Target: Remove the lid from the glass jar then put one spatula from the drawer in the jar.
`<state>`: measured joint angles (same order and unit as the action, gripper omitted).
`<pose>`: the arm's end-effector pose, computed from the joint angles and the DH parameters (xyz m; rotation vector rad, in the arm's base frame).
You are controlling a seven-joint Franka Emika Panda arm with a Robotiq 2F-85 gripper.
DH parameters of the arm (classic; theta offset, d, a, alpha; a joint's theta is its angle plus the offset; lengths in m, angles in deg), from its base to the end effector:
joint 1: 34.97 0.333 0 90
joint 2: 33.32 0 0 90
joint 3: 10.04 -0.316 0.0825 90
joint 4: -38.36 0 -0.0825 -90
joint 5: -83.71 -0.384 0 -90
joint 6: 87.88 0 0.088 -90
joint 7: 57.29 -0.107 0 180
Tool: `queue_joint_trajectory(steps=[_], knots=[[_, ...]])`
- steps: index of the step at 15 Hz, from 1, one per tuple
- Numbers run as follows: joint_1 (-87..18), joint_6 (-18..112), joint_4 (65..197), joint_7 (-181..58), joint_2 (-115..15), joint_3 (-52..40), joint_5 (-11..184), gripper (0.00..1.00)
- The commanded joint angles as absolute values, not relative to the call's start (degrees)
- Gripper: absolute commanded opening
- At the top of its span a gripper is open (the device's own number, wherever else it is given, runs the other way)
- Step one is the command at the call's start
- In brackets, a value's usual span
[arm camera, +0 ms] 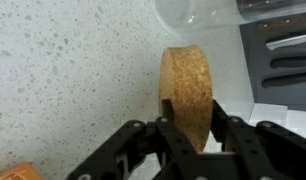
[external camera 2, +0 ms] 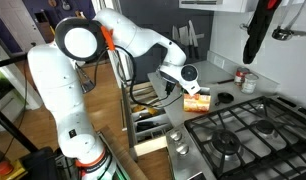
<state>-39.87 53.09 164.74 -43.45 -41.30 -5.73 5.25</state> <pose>0.5497 -0.0897 0.3285 -2.0046 1.0988 -0.3294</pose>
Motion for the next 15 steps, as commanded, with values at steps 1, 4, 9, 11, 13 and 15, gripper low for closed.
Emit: queue_joint_trajectory(steps=[1,4,9,11,13,15], knots=[[-39.31,54.44,164.09,-48.98,-42.39,-5.43,9.56,0.65],[-38.51,56.55,166.47,-58.55,-39.86,-5.01,20.55,0.85],[-37.51,54.76,170.45,-75.58,-34.43,-5.71,37.87,1.00],[-37.04,51.65,171.18,-77.49,-31.31,-6.84,38.88,1.00],[-36.46,47.80,171.94,-79.41,-28.17,-7.82,39.37,1.00],[-36.22,42.12,172.93,-86.20,-25.27,-8.86,45.25,1.00]])
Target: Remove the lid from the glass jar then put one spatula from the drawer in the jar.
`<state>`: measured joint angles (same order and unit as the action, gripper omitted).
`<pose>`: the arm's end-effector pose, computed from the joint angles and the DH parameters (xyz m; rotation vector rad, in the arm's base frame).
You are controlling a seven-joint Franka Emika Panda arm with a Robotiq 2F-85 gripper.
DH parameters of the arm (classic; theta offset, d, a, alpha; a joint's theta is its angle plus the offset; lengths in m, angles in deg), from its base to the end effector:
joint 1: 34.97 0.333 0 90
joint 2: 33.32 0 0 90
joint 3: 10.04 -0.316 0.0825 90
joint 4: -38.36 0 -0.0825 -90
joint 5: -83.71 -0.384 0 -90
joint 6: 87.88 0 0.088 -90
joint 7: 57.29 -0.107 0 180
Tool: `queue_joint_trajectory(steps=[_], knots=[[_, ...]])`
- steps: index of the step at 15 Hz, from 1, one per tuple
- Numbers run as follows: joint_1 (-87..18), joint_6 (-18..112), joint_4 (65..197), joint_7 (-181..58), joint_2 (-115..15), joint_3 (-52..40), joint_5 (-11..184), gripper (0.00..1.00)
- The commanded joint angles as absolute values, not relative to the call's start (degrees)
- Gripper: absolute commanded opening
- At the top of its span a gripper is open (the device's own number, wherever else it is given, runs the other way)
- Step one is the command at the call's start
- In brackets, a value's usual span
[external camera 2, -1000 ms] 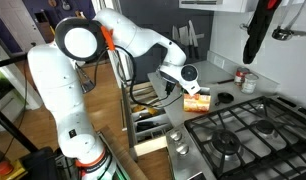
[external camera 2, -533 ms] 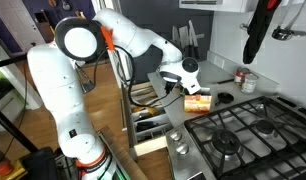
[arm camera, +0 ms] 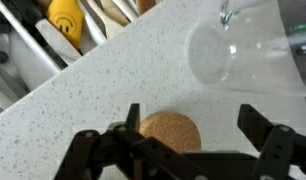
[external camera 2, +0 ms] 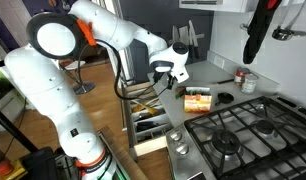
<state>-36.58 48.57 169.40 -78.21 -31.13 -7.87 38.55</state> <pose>0.5237 -0.0276 0.3832 -2.2531 1.2042 -0.0484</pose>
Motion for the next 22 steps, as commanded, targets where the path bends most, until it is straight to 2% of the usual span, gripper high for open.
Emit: queue_joint_trajectory(steps=[1,11,15,22], knots=[[-35.98,38.53,172.87,-89.04,-24.09,-9.66,48.12,1.00],[-35.77,36.35,171.71,-90.14,-24.08,-10.69,49.92,1.00],[-32.65,34.13,172.68,-88.82,-26.70,-12.91,43.24,1.00],[-27.84,38.85,176.13,-87.10,-34.09,-17.99,34.67,1.00]])
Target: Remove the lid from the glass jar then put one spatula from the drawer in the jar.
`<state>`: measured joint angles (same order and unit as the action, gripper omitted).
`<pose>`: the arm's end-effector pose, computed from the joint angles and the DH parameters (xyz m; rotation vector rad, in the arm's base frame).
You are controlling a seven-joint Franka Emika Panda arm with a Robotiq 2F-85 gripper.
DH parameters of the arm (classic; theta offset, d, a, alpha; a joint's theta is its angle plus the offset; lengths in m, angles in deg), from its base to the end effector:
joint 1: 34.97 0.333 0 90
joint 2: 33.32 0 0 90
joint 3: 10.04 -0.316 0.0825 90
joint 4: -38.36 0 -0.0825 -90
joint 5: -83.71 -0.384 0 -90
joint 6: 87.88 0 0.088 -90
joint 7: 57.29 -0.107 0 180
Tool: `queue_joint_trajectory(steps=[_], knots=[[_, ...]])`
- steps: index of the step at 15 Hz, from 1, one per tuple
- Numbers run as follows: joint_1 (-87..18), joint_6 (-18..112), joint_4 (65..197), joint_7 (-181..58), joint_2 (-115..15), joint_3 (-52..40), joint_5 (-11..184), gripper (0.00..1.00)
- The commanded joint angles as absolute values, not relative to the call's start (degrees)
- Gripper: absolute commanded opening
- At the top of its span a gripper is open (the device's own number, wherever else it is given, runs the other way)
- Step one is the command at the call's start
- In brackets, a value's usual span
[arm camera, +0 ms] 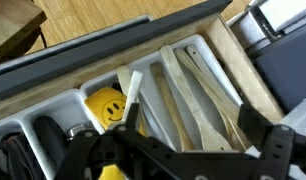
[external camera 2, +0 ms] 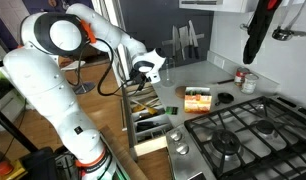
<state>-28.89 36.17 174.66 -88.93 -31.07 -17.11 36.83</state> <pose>0.4610 0.1372 0.3323 -2.3444 1.0725 0.5173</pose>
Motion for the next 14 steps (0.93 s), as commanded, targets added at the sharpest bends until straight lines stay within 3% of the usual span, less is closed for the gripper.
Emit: queue_joint_trajectory(steps=[1,14], knots=[[-28.31,36.85,175.09,-88.90,-32.12,-17.44,36.54,1.00],[-27.89,41.16,179.00,-82.66,-35.19,-17.66,32.87,1.00]])
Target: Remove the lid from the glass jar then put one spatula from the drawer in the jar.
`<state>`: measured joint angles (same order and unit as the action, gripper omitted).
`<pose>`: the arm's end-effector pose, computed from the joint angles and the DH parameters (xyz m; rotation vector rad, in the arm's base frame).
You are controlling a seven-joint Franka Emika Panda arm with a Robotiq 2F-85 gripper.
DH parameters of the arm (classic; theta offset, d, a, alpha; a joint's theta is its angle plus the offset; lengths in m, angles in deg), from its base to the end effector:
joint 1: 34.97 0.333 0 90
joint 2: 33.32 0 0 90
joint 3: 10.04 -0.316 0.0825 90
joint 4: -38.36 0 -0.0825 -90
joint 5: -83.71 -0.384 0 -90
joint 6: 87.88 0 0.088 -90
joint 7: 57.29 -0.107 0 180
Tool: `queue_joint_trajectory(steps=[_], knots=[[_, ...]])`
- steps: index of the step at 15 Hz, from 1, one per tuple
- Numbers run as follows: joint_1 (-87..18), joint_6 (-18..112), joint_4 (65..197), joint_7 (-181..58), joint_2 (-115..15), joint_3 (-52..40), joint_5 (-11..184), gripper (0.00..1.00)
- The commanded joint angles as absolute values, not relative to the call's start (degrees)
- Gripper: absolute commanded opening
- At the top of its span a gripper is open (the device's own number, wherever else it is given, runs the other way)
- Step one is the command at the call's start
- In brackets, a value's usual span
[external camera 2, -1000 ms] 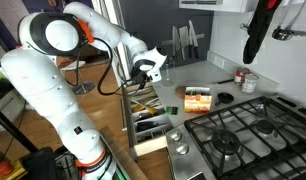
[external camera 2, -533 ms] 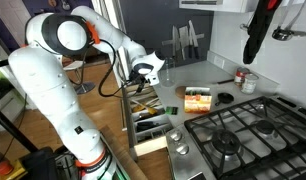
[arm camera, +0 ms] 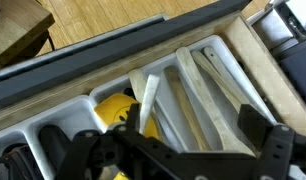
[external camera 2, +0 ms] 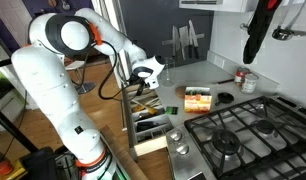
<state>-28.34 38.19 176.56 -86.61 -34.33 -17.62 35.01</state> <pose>0.4508 0.1411 0.2943 -2.3493 1.0807 0.5733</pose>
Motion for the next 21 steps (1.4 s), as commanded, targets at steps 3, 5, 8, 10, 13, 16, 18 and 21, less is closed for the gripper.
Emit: queue_joint_trajectory(steps=[3,5,8,10,13,16,18,21], knots=[[-27.33,43.57,180.41,-78.77,-36.45,-18.10,32.36,1.00],[-26.86,46.34,181.03,-77.45,-37.25,-18.44,32.33,1.00],[-26.27,48.74,180.56,-75.95,-39.13,-18.91,31.54,1.00],[-25.94,49.75,180.19,-76.56,-40.39,-19.16,30.46,1.00],[-25.61,51.11,179.63,-78.93,-42.18,-19.30,27.85,1.00],[-25.38,52.44,179.23,-80.56,-43.75,-19.16,25.58,1.00],[-25.26,52.59,178.93,-81.08,-44.54,-19.09,24.75,1.00],[-25.18,51.82,178.45,-81.66,-45.62,-18.92,25.43,0.66]])
